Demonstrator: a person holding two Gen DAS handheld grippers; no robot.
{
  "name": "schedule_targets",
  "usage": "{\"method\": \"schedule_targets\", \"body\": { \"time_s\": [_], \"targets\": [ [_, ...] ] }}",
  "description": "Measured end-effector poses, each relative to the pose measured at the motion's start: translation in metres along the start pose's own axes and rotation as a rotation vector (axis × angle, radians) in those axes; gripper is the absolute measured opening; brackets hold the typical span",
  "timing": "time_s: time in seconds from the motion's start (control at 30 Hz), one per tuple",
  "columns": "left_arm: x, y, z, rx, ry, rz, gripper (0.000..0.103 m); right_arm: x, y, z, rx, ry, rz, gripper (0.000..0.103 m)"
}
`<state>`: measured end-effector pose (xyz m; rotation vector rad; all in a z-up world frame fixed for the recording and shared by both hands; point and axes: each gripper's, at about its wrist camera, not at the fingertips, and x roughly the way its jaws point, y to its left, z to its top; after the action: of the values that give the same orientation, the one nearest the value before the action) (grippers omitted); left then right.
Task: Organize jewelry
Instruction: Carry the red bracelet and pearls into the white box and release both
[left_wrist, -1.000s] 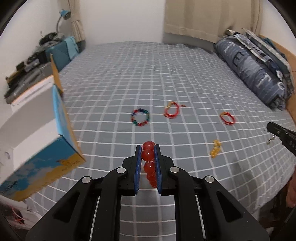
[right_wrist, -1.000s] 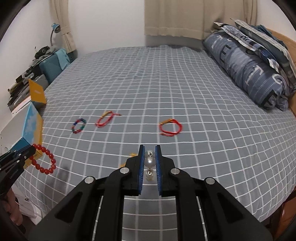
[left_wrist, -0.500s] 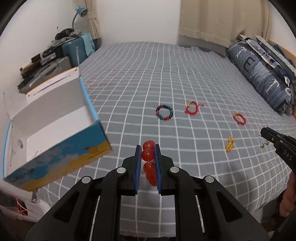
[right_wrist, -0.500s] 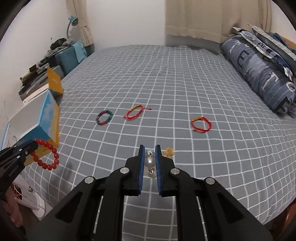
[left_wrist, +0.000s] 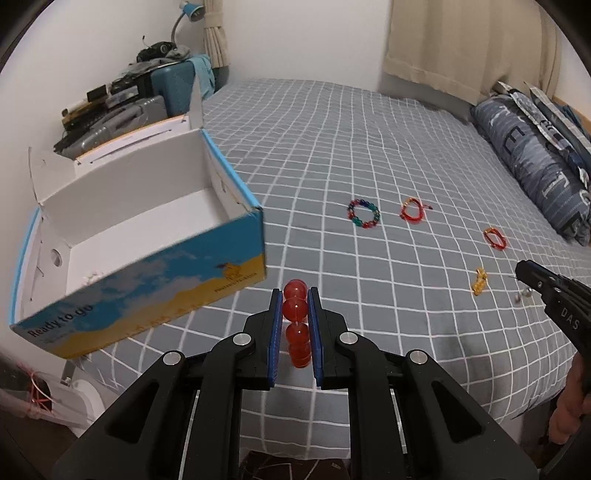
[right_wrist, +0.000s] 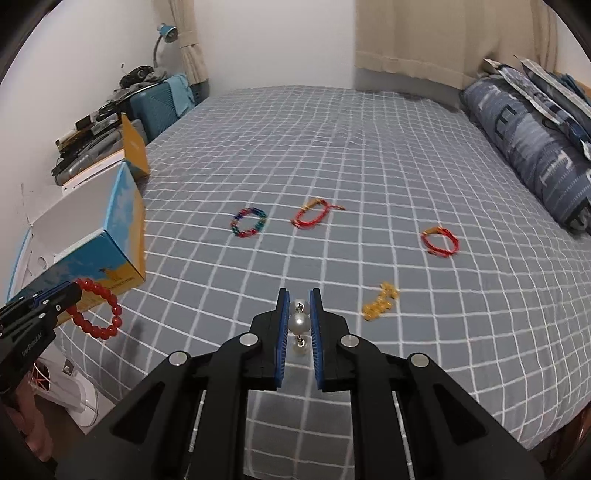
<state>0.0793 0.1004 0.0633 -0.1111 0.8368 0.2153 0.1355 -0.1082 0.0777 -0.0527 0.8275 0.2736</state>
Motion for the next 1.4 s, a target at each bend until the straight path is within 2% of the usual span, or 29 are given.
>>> {"method": "schedule_targets", "body": {
  "time_s": [0.27,0.4,0.63,0.8,0.97,1.17,1.4],
  "targets": [
    [-0.014,0.041,0.029,-0.038,-0.019,0.020,0.013,0.010,0.052,0.041,-0.047,0.005,0.050,0.011],
    [-0.023,0.065,0.048,-0.057,-0.034,0.040,0.013,0.017,0.090,0.065,-0.086,0.014,0.084,0.011],
    [-0.028,0.125,0.077,-0.116,-0.042,0.113,0.013,0.027,0.155,0.102,-0.141,0.004,0.145,0.011],
    [-0.027,0.167,0.083,-0.160,-0.041,0.179,0.013,0.034,0.206,0.120,-0.202,-0.002,0.209,0.011],
    [-0.023,0.200,0.078,-0.195,-0.021,0.223,0.013,0.045,0.245,0.119,-0.253,0.020,0.258,0.011],
    [-0.006,0.226,0.063,-0.244,0.024,0.231,0.013,0.064,0.282,0.107,-0.295,0.065,0.317,0.011],
    [0.011,0.240,0.047,-0.287,0.060,0.241,0.013,0.092,0.316,0.099,-0.360,0.131,0.306,0.011]
  ]
}}
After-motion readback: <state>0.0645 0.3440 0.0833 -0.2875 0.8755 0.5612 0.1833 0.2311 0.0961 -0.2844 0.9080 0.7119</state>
